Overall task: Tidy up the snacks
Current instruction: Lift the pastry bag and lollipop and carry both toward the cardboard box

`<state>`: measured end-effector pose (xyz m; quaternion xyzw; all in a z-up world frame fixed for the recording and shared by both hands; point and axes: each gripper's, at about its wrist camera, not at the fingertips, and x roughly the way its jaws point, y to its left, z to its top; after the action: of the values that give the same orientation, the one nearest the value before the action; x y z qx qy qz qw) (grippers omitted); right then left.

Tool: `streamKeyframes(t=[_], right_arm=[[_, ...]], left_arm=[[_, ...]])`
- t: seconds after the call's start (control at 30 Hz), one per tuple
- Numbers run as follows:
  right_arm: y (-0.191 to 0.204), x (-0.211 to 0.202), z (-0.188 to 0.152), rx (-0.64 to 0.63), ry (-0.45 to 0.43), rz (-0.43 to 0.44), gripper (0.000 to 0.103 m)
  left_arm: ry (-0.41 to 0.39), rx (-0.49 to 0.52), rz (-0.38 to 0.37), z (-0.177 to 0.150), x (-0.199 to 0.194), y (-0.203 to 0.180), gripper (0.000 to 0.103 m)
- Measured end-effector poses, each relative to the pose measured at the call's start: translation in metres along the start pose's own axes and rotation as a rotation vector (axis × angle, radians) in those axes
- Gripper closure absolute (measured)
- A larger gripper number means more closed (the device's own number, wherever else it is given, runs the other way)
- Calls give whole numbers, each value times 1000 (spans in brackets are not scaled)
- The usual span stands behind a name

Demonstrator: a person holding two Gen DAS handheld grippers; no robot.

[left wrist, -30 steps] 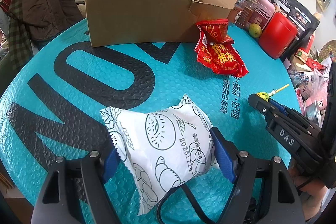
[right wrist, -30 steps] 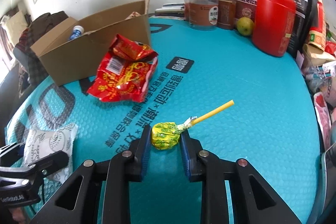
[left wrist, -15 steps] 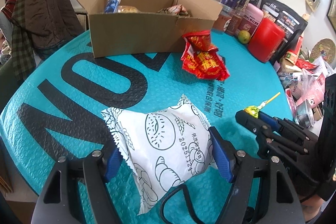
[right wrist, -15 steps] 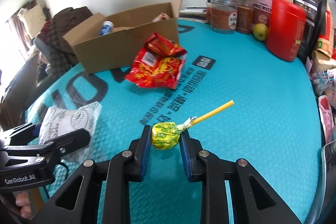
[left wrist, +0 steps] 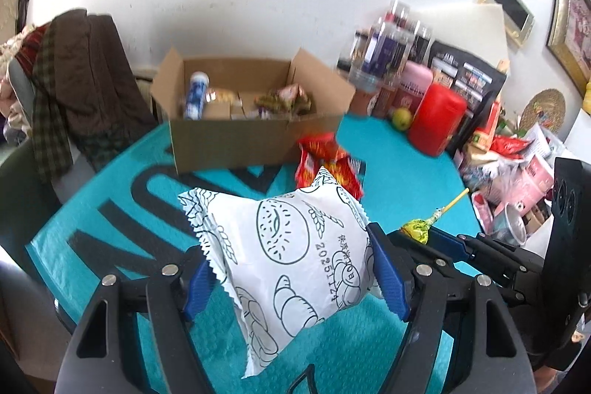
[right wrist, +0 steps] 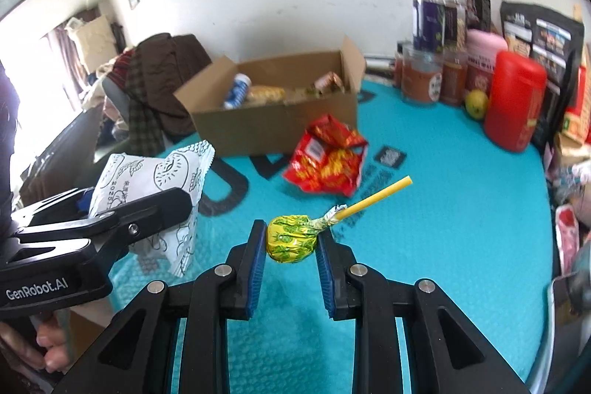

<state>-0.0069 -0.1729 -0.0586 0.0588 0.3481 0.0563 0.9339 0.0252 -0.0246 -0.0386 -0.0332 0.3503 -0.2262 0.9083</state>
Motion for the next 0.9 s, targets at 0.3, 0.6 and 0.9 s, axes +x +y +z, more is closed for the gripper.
streamKeyframes(t=[0.3, 0.6, 0.9], right_arm=[[13, -18, 46, -76, -85, 23, 77], [16, -19, 94, -136, -151, 54, 77], [13, -2, 135, -174, -201, 57, 77]], left_arm=[[-114, 15, 2, 39, -22, 3, 29], [-189, 23, -15, 77, -21, 6, 29], [-228, 31, -11, 115, -2, 15, 29]])
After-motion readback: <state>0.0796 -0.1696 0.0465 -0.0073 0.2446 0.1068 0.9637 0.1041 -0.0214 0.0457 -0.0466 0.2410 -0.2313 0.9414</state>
